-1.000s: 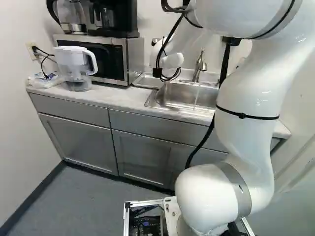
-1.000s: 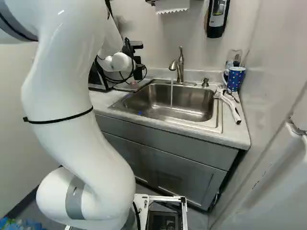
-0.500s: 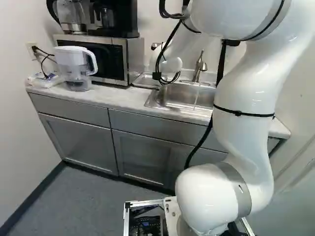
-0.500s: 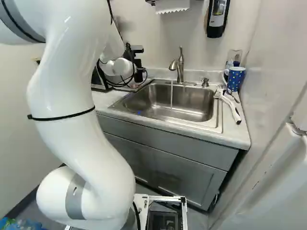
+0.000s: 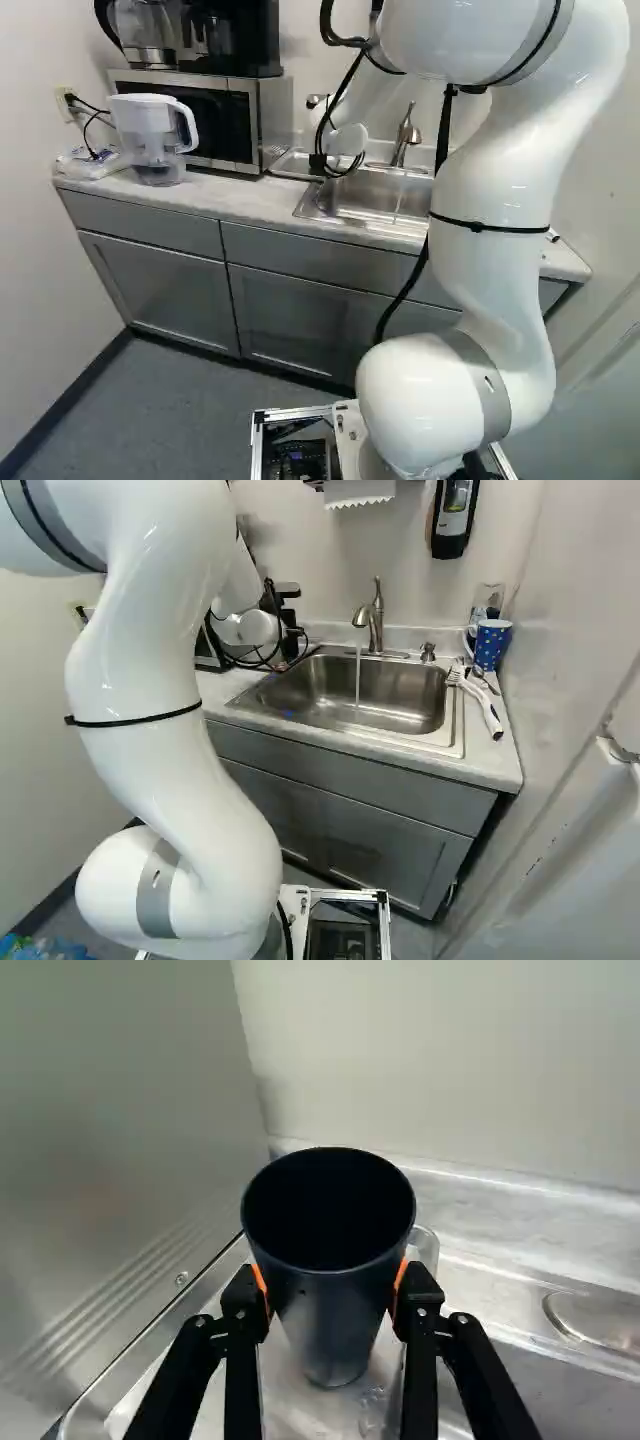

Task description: Rinse the cup and place it in the tray

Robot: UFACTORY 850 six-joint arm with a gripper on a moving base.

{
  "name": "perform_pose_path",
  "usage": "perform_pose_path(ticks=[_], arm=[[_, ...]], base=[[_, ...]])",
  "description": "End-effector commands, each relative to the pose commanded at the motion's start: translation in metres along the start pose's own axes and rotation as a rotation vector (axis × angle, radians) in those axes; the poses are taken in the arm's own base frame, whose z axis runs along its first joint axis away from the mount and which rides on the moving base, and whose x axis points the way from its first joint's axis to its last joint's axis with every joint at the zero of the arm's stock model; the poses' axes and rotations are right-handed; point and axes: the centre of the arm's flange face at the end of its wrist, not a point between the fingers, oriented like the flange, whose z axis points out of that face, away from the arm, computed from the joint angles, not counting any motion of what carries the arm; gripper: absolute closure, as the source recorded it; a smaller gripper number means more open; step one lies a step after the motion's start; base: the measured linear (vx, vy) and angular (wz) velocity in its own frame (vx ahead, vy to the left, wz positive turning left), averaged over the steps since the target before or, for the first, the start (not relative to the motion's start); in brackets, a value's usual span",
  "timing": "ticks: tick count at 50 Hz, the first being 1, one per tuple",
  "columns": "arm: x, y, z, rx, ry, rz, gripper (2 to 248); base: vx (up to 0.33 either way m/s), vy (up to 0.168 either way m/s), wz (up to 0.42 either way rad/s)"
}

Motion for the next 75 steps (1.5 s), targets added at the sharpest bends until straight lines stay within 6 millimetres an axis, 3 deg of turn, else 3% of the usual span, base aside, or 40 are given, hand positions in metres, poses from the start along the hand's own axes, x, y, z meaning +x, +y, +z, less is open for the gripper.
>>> perform_pose_path(ticks=[3, 4, 8, 9, 13, 14, 19, 20, 34, 75], arm=[[0.000, 0.000, 0.000, 0.000, 0.000, 0.000, 125], [0.000, 0.000, 0.000, 0.000, 0.000, 0.000, 107], [0.000, 0.000, 0.000, 0.000, 0.000, 0.000, 107], [0.000, 0.000, 0.000, 0.000, 0.000, 0.000, 74], [0.000, 0.000, 0.000, 0.000, 0.000, 0.000, 74], [0.000, 0.000, 0.000, 0.000, 0.000, 0.000, 40], [0.000, 0.000, 0.000, 0.000, 0.000, 0.000, 40], [0.000, 0.000, 0.000, 0.000, 0.000, 0.000, 6], [0.003, 0.000, -0.001, 0.000, 0.006, 0.000, 3], [0.045, -0.001, -0.019, 0.003, 0.085, 0.000, 3]], base=[[0.000, 0.000, 0.000], [0.000, 0.000, 0.000], [0.000, 0.000, 0.000], [0.000, 0.000, 0.000], [0.000, 0.000, 0.000], [0.000, 0.000, 0.000], [0.000, 0.000, 0.000], [0.000, 0.000, 0.000], [0.000, 0.000, 0.000], [0.000, 0.000, 0.000]])
